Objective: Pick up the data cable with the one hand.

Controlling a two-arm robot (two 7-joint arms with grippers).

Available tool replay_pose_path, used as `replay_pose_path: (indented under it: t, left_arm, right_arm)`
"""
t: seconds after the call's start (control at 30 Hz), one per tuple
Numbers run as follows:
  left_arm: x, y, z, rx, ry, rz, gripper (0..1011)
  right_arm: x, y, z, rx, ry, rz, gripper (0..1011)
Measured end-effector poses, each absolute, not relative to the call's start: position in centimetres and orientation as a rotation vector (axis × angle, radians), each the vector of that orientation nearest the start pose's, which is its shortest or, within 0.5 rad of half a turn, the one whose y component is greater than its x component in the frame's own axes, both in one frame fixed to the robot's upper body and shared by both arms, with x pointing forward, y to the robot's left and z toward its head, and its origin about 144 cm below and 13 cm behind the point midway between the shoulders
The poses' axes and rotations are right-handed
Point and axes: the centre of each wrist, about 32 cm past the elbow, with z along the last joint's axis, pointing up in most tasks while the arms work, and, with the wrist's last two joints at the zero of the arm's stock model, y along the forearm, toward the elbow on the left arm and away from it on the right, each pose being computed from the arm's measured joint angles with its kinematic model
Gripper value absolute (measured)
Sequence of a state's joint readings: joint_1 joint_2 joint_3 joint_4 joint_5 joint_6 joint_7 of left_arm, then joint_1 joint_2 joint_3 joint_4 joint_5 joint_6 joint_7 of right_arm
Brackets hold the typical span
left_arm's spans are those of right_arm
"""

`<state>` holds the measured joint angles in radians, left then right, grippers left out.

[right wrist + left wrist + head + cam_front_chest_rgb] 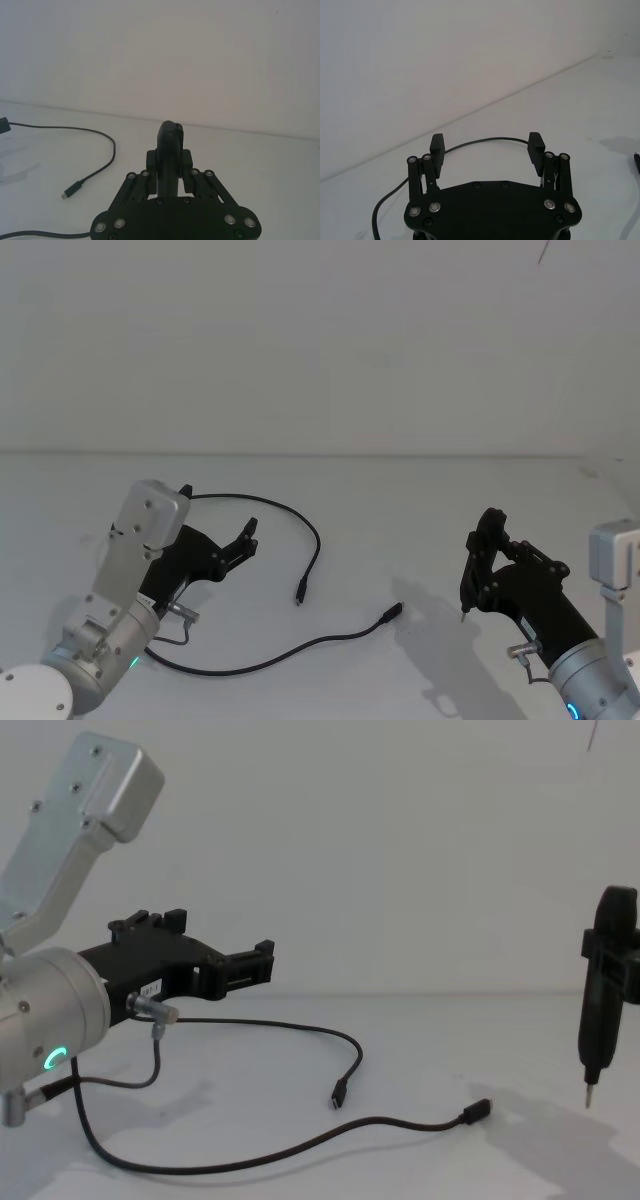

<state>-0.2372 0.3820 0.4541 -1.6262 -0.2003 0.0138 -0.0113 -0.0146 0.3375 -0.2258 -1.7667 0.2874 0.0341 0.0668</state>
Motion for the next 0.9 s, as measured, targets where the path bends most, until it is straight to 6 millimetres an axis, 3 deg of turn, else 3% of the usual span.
replay_pose_path:
  t: [0.47,0.9]
  left_arm:
    - [49.5,20.2,121.4,0.079,-0.239,1.044,1001]
    - [50.6,21.0,123.7,0.162,-0.146,0.860,1001]
  right_arm:
    - [44.3,-23.7,118.9,0.026,-0.075,-1.229,279]
    - [44.3,-23.7,118.9,0.026,-0.075,-1.230,279]
